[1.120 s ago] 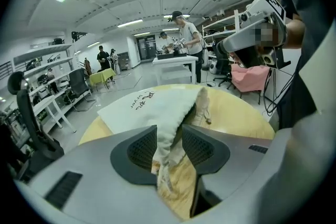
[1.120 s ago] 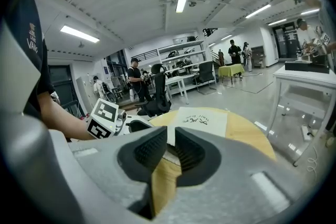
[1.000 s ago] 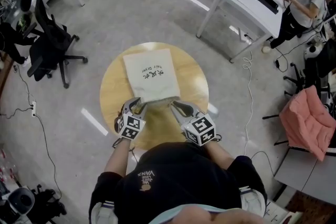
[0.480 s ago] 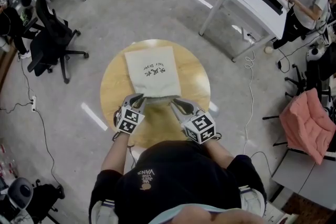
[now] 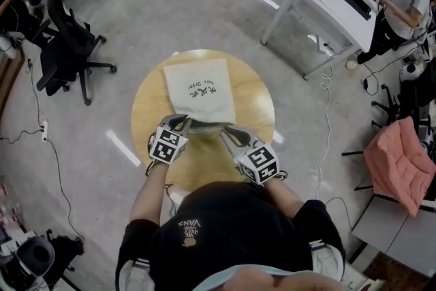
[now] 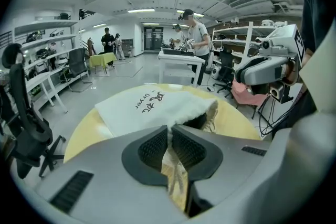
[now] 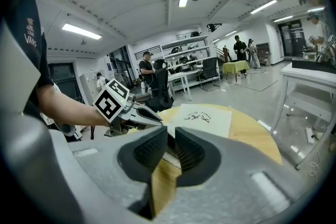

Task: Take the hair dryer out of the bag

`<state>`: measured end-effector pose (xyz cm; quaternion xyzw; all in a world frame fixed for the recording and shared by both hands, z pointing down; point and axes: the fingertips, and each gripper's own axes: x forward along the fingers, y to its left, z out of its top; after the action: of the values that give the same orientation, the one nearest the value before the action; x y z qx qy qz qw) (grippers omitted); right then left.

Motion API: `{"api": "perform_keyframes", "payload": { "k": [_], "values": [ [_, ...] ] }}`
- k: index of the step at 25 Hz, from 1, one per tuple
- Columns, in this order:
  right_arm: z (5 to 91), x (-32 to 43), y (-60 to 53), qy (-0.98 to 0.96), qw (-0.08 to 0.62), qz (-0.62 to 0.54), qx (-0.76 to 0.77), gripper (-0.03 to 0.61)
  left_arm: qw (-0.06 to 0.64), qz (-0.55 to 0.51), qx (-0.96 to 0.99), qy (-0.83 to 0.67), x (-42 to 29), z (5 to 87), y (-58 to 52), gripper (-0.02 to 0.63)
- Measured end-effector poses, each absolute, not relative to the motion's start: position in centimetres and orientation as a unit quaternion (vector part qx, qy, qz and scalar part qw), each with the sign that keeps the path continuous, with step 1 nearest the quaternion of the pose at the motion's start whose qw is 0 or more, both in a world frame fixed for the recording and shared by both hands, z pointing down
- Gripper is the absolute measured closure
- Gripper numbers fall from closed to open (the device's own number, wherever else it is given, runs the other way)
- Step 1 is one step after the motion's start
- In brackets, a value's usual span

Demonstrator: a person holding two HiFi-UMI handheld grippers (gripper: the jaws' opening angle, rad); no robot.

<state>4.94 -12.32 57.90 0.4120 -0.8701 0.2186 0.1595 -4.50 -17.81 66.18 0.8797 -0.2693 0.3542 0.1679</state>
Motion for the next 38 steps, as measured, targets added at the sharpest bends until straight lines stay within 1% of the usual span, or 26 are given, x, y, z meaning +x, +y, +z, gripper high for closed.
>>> {"api": "perform_keyframes", "payload": {
  "k": [4,11,18,22,23,24,25,31,38],
  "values": [
    [58.0,4.8,-12.7,-0.871,0.162,0.22,0.408,0.534,0.169,0.338,0.882,-0.282,-4.3,65.5,-19.2,0.574],
    [58.9,4.4,-13.0,-0.874,0.174,0.217,0.397,0.534,0.192,0.331,0.879,-0.285,-4.4,65.6,-20.0,0.575],
    [60.2,3.8,-13.3,-0.882,0.21,0.199,0.373,0.534,0.204,0.331,0.877,-0.282,-4.3,65.8,-20.6,0.575],
    [60.8,3.1,-13.2,-0.887,0.227,0.194,0.351,0.534,0.223,0.316,0.877,-0.285,-4.3,65.5,-20.9,0.575],
    [61.0,2.8,-13.1,-0.889,0.232,0.194,0.345,0.532,0.23,0.31,0.877,-0.287,-4.3,65.3,-21.0,0.575],
    [61.3,2.6,-13.0,-0.89,0.239,0.194,0.338,0.501,0.235,0.306,0.876,-0.288,-4.3,65.3,-21.0,0.575],
    [61.6,2.3,-12.9,-0.89,0.245,0.193,0.332,0.486,0.241,0.302,0.876,-0.29,-4.4,65.2,-21.0,0.575],
    [63.0,1.1,-13.3,-0.895,0.274,0.176,0.306,0.483,0.274,0.277,0.871,-0.298,-4.8,65.0,-21.5,0.575],
    [64.1,0.4,-14.3,-0.898,0.313,0.14,0.277,0.483,0.283,0.269,0.872,-0.296,-4.7,64.9,-21.7,0.575]
  ]
}}
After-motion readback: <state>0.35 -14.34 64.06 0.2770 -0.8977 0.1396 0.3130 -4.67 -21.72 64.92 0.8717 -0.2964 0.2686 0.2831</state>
